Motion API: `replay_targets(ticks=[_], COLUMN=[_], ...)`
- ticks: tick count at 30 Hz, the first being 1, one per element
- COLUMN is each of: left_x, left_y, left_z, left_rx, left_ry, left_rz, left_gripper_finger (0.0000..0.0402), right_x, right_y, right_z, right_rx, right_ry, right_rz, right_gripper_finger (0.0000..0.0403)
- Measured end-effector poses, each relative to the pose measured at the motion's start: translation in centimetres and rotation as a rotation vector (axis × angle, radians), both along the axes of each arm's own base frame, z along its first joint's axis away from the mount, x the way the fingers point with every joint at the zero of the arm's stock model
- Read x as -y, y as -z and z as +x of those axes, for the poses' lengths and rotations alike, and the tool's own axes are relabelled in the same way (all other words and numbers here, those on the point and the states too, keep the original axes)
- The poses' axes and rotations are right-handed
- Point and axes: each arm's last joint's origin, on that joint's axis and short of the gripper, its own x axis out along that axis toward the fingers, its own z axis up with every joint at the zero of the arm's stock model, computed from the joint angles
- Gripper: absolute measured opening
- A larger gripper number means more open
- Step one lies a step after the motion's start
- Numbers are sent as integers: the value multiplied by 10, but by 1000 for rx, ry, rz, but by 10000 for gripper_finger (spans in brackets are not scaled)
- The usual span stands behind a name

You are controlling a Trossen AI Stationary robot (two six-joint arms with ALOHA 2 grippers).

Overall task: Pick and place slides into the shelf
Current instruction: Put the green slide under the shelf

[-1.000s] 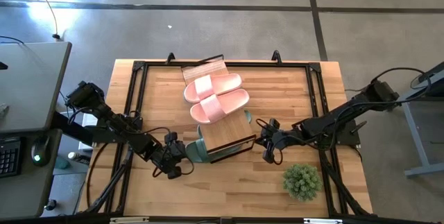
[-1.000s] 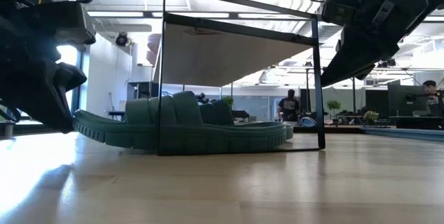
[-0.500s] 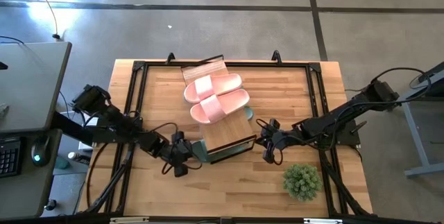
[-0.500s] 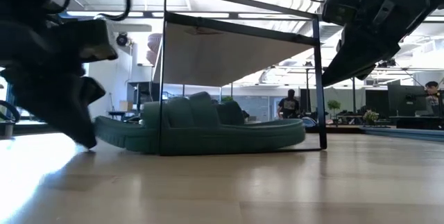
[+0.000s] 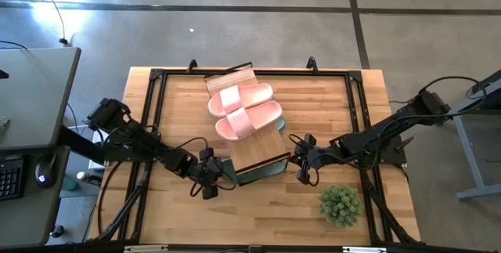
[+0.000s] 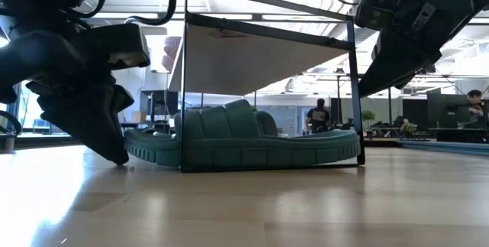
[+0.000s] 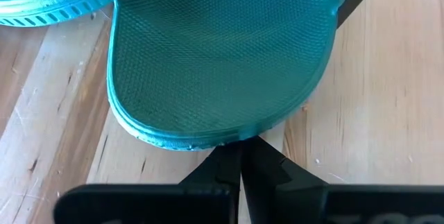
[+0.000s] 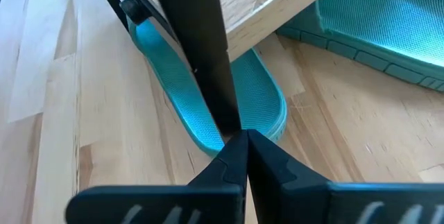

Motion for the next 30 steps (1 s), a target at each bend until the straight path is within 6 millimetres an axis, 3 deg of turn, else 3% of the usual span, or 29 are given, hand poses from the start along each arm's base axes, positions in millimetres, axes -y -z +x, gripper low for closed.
replay_targets(ticks=[12,21,25,30], left_x=[1,1,0,1], left_y=[-1,-1,-1,-1], left_z=[1,2,2,2], left_rx=[10,12,11,11], left_ry=[-13,-13,-10,-9], left_rz=[-14,-19,-16,-17], left_gripper_finger=[0,0,0,0], right_x=[-1,-42,-56,-66], right_y=[2,4,12,34], right_z=[-6,-35,-32,-20], right_rx=[-50,35,48,68], right_ry=[43,170,103,162], right_rz=[43,-28,-31,11], right_gripper_finger=[0,0,0,0])
